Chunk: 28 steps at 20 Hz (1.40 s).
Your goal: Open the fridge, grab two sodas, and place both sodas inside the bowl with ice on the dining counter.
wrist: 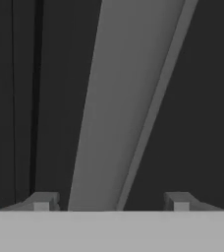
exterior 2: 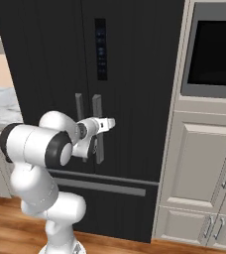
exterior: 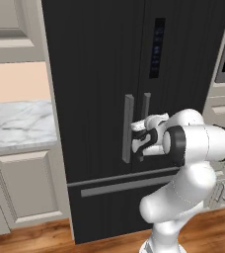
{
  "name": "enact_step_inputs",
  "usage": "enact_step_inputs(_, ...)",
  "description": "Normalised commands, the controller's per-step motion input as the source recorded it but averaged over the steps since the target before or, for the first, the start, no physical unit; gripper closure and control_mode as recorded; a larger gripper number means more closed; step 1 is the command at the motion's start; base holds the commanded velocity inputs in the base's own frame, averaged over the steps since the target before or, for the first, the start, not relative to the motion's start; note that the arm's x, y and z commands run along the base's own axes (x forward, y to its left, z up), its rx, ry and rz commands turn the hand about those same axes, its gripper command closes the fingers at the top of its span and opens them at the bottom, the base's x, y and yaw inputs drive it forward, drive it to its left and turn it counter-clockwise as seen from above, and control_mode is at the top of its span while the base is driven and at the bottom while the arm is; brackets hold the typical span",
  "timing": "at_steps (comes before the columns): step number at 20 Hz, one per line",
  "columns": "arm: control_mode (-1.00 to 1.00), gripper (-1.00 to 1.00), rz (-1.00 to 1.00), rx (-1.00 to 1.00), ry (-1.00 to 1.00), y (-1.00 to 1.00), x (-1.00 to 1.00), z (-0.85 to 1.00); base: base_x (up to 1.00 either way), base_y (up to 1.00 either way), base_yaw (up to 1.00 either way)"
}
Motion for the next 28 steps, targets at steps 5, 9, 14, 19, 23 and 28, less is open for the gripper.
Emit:
enact_step_inputs(5,-1.0,1.0,0.0,0.01,0.0,-0.01,0.07,-0.01,0.0,0.0,0.0)
enact_step_inputs(9,-1.0,1.0,-0.14,0.11,0.01,-0.02,-0.61,0.25,0.0,0.0,0.0)
enact_step_inputs(14,-1.0,1.0,-0.18,0.24,0.06,-0.12,-0.7,0.51,0.0,0.0,0.0)
enact_step_inputs(19,-1.0,1.0,-0.17,0.29,0.08,-0.15,-0.93,0.6,0.0,0.0,0.0)
enact_step_inputs(23,-1.0,1.0,-0.13,0.33,0.13,-0.24,-0.9,0.57,0.0,0.0,0.0)
enact_step_inputs(28,-1.0,1.0,-0.09,0.35,0.15,-0.25,-0.84,0.36,0.0,0.0,0.0)
